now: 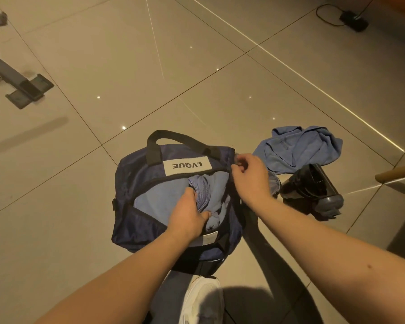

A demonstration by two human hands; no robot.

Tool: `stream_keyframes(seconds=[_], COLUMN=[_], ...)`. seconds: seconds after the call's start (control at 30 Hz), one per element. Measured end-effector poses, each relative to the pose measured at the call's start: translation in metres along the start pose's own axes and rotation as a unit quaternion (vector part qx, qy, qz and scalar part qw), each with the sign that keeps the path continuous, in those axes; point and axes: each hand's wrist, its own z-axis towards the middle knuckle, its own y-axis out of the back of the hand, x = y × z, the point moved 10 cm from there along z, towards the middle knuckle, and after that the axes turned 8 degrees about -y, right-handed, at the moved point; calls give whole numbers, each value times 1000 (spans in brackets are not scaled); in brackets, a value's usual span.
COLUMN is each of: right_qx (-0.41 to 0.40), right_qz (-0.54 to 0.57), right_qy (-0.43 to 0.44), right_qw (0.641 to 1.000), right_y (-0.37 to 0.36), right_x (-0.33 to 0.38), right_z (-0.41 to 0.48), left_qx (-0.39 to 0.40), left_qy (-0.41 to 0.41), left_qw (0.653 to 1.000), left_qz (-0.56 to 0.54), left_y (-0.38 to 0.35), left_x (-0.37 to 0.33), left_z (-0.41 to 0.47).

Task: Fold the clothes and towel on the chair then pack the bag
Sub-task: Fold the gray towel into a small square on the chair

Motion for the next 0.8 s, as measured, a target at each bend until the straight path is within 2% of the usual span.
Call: stream_keyframes(seconds=[0.07,0.13,0.2,0.27,0.33,0.43,0.5,0.6,0.7,0.8], right_qx=[-27,3,37,66,87,114,151,199,152,54], right_qz=[6,-6,-44,-95,-175,-282,-331,-370,-351,-327], right_qy=[44,94,147,163,145,84,52,25,15,78], right_qw=[999,996,988,980,970,949,930,907,924,940], right_y=[3,-9,-28,-46,-62,-72,-78,-84,-77,-67], right_x=[4,5,5,1,-7,-28,-45,-60,-43,-6], right_z=[-28,-60,-87,-102,-108,-106,-101,-95,-89,-84], left_qx=[-15,-28,-42,-58,-81,-58,-3,42,6,-60], left_qy=[16,12,-23,-65,-129,-230,-244,-213,-243,-304], left_qw=[999,999,998,990,965,886,851,845,851,838], left_qz=[-29,-27,29,112,215,399,465,489,467,449], left_y=[0,4,13,27,39,35,32,37,45,55], left_x=[1,-3,-10,-20,-28,-30,-19,2,-13,-46], left_z=[-1,-4,-6,-8,-7,2,10,18,24,38])
